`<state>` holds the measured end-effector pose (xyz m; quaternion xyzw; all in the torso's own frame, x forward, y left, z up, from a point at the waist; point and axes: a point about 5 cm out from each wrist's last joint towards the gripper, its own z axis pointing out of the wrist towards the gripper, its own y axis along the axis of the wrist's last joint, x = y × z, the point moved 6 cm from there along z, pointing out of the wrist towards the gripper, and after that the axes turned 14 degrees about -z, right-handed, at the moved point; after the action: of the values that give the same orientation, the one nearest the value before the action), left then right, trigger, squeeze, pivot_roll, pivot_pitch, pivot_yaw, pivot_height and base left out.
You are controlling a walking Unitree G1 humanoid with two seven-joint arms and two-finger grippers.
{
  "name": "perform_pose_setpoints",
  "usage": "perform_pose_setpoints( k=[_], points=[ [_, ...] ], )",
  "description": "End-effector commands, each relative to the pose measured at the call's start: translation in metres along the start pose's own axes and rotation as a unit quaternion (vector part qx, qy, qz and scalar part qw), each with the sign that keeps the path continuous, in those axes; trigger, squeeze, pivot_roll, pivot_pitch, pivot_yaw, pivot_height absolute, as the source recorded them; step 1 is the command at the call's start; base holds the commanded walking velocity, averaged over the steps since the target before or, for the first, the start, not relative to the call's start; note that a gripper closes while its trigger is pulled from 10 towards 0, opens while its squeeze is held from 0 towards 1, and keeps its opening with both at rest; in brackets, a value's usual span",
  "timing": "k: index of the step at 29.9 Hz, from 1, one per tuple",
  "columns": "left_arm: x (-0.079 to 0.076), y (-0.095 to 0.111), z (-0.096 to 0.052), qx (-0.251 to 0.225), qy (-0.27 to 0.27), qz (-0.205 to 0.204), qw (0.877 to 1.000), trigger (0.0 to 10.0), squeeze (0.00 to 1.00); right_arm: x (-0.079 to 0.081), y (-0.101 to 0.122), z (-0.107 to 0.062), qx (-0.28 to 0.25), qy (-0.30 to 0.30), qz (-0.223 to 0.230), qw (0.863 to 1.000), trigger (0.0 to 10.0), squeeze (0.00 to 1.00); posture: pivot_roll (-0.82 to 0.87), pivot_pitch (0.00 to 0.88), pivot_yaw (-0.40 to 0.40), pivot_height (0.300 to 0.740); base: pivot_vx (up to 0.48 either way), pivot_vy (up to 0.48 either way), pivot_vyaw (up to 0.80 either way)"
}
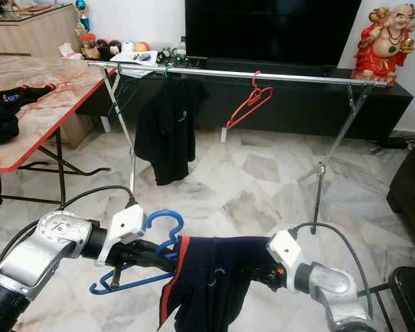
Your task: Hang hanger
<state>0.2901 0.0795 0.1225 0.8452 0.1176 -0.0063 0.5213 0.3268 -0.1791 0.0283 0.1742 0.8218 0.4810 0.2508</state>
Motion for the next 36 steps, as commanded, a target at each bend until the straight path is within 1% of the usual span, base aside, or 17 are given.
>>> perform_pose_setpoints(
  k=[1, 9, 21, 27, 31, 33, 36],
  points=[
    [-0.015, 0.024, 0.006, -0.028, -0.039, 0.041, 0.998, 0.0, 0.0, -0.001, 0.006, 0.004, -0.01, -0.001, -0.001, 1.0, 0.0, 0.0, 0.02, 0.001, -0.034, 0.74, 0.0, 0.0, 0.0],
    [-0.013, 0.025, 0.004, -0.028, -0.036, 0.041, 0.998, 0.0, 0.0, -0.004, 0.007, 0.004, -0.016, -0.01, 0.005, 1.0, 0.0, 0.0, 0.02, 0.01, -0.033, 0.74, 0.0, 0.0, 0.0],
    [-0.009, 0.023, 0.002, -0.023, -0.028, 0.04, 0.999, 0.0, 0.0, -0.011, 0.007, -0.003, -0.012, -0.015, 0.002, 1.0, 0.0, 0.0, 0.02, 0.016, -0.035, 0.74, 0.0, 0.0, 0.0],
    [-0.007, 0.018, 0.0, -0.01, -0.024, 0.042, 0.999, 0.0, 0.0, -0.018, 0.005, -0.01, -0.004, -0.022, -0.005, 1.0, 0.0, 0.0, 0.01, 0.021, -0.035, 0.74, 0.0, 0.0, 0.0],
    [-0.002, 0.008, -0.002, 0.015, -0.01, 0.043, 0.999, 0.0, 0.0, -0.028, 0.003, -0.021, 0.006, -0.038, -0.01, 0.999, 0.0, 0.0, 0.01, 0.021, -0.035, 0.74, 0.0, 0.0, 0.0],
    [-0.002, 0.007, -0.002, 0.014, -0.011, 0.042, 0.999, 0.0, 0.0, -0.03, 0.003, -0.023, 0.008, -0.042, -0.012, 0.999, 0.0, 0.0, 0.01, 0.021, -0.035, 0.74, 0.0, 0.0, 0.0],
    [-0.001, 0.003, -0.002, 0.022, -0.007, 0.04, 0.999, 0.0, 0.0, -0.037, 0.003, -0.03, 0.009, -0.056, -0.013, 0.998, 0.0, 0.0, 0.01, 0.023, -0.035, 0.74, 0.0, 0.0, 0.0]
  ],
)
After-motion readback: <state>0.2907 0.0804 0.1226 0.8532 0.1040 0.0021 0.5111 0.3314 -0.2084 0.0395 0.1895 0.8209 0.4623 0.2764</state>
